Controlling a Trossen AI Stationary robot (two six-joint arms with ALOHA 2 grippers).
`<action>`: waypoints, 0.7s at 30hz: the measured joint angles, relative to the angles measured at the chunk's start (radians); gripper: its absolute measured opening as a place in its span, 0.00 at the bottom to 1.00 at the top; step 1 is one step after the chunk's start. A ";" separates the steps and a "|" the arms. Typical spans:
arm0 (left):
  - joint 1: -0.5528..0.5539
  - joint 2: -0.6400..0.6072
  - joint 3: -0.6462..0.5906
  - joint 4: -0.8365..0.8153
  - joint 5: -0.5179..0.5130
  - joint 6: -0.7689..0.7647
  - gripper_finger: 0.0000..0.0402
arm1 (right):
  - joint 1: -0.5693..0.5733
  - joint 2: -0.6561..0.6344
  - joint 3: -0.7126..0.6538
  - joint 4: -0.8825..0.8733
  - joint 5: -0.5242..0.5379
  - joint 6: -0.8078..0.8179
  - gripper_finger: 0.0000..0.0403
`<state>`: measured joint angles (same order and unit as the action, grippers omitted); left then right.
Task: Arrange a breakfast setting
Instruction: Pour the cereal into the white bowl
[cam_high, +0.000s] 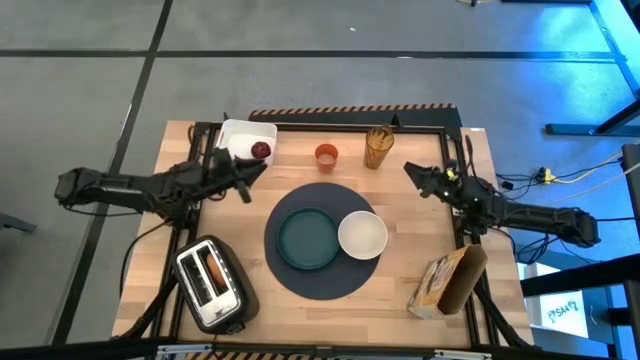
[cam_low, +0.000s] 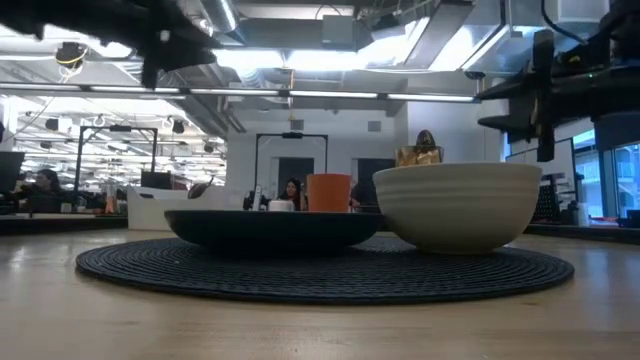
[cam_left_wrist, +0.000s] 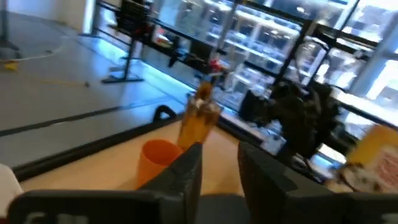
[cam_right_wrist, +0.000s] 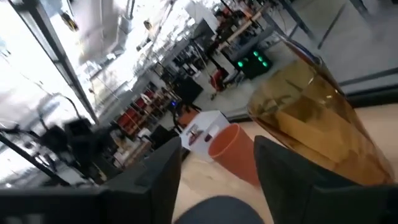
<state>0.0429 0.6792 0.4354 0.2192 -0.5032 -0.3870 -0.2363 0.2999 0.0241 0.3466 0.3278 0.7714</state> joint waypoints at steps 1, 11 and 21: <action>0.002 0.029 0.025 0.010 -0.007 0.001 0.28 | 0.000 0.013 0.019 -0.011 -0.008 -0.021 0.48; 0.060 0.198 0.259 -0.014 0.064 0.169 0.31 | 0.000 0.209 0.461 -0.458 -0.010 -0.254 0.48; 0.107 0.280 0.362 -0.105 0.337 0.214 0.31 | 0.000 0.647 1.187 -1.391 -0.052 0.028 0.47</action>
<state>0.1497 0.9588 0.7979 0.1140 -0.1659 -0.1727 -0.2359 0.9470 1.2113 -1.0449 0.2753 0.7993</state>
